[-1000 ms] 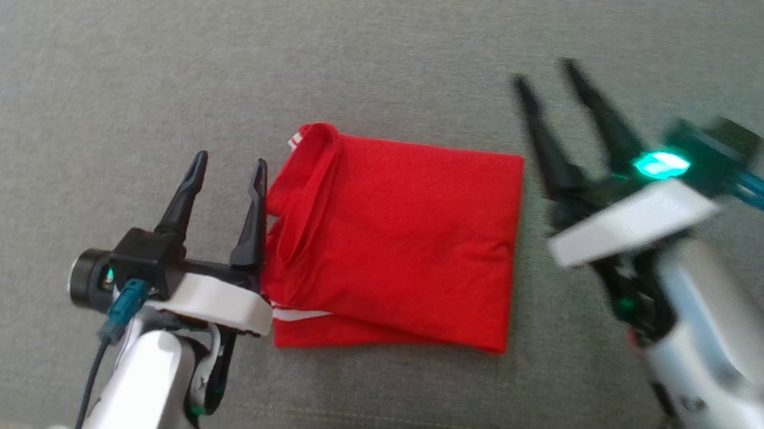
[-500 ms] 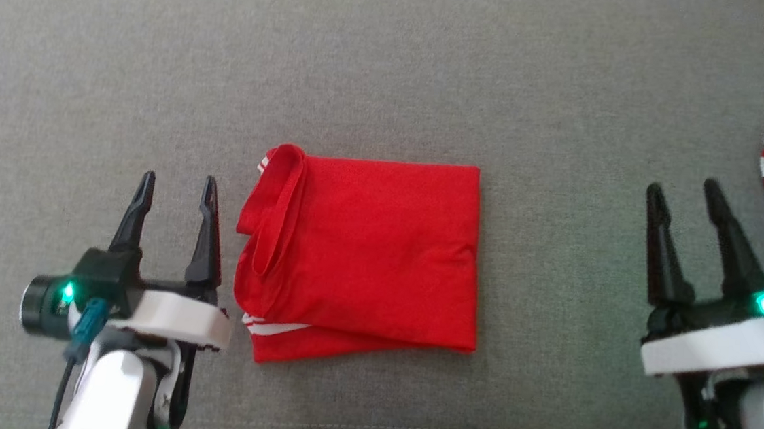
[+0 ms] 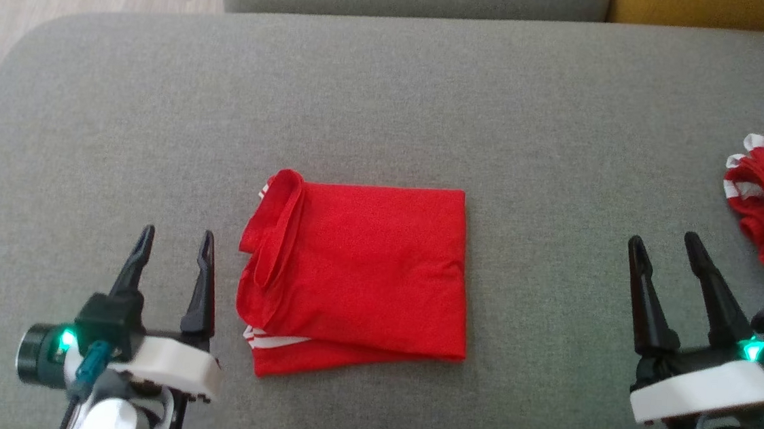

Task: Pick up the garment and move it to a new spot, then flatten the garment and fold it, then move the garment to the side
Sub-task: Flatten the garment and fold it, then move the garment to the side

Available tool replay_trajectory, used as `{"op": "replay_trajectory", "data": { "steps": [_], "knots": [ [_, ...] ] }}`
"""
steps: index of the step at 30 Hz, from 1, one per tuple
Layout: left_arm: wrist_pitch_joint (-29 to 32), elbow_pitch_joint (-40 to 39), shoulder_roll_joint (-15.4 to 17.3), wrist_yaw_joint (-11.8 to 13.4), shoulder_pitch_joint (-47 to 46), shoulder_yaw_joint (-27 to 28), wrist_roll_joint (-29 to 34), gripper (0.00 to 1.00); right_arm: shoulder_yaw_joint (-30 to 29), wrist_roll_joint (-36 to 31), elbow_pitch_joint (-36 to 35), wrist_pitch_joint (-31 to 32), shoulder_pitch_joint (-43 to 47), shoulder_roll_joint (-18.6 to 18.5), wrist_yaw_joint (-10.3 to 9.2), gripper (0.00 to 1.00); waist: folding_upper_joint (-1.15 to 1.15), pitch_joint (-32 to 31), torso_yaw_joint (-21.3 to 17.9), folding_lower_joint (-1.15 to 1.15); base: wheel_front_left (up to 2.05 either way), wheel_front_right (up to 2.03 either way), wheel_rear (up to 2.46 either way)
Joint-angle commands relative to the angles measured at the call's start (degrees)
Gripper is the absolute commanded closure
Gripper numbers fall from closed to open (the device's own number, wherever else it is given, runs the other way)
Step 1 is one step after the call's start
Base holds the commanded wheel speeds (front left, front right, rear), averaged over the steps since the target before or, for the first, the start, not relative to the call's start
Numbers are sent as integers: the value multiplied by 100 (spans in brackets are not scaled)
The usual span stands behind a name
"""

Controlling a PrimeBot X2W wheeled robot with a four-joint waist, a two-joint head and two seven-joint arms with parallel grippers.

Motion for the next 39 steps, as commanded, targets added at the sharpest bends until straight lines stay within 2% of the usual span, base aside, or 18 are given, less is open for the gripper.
{"op": "replay_trajectory", "data": {
  "steps": [1,39],
  "knots": [
    [25,-238,129,33,-76,156,38,0,96,-46,-238,37,-16,12,37,0,0,-105,0,0,0,0,0],
    [203,-456,302,204,263,-4,-16,0,-67,-115,-312,300,379,160,37,0,0,-498,18,0,0,0,0]
  ]
}}
